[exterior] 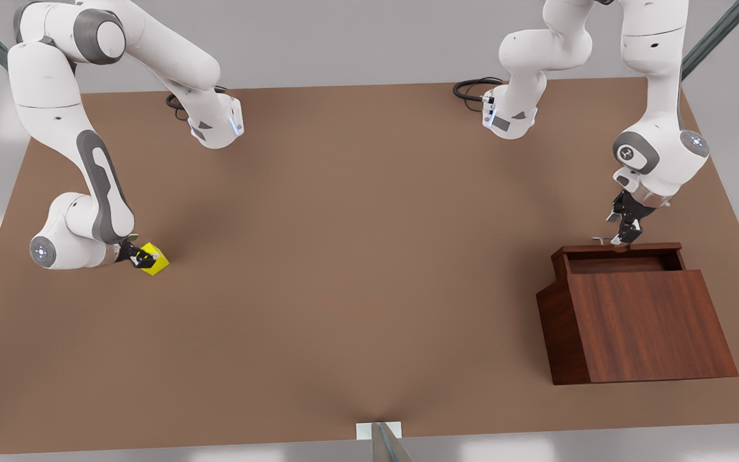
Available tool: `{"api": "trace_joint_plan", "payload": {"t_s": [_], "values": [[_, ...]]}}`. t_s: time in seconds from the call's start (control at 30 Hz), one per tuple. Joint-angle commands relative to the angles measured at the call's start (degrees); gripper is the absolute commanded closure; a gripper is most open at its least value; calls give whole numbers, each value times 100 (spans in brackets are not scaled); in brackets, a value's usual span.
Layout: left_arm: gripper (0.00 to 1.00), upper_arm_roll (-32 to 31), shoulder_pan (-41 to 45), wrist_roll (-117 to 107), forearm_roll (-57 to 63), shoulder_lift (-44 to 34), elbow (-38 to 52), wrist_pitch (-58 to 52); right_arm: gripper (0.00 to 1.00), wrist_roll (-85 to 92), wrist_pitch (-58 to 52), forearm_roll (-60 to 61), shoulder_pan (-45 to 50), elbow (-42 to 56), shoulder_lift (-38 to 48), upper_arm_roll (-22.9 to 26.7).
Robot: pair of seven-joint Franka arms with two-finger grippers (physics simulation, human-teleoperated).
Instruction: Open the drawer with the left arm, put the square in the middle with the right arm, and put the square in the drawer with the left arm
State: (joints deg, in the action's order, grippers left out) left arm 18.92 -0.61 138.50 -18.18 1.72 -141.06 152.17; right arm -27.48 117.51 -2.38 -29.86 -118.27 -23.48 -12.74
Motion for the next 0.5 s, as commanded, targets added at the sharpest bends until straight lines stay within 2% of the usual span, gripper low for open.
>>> {"api": "trace_joint_plan", "payload": {"t_s": [0.0, 0.37, 0.47], "values": [[12, 24, -27, -16, 7, -5, -1, -170, 0, 208, -17, 1, 16, -3, 2, -9], [13, 51, -19, -7, 16, -154, -45, -372, 0, 217, 26, 176, 148, 24, -25, -1], [12, 60, -19, -7, 16, -154, -80, -372, 0, 1210, 202, 756, 42, 41, -42, -9]]}}
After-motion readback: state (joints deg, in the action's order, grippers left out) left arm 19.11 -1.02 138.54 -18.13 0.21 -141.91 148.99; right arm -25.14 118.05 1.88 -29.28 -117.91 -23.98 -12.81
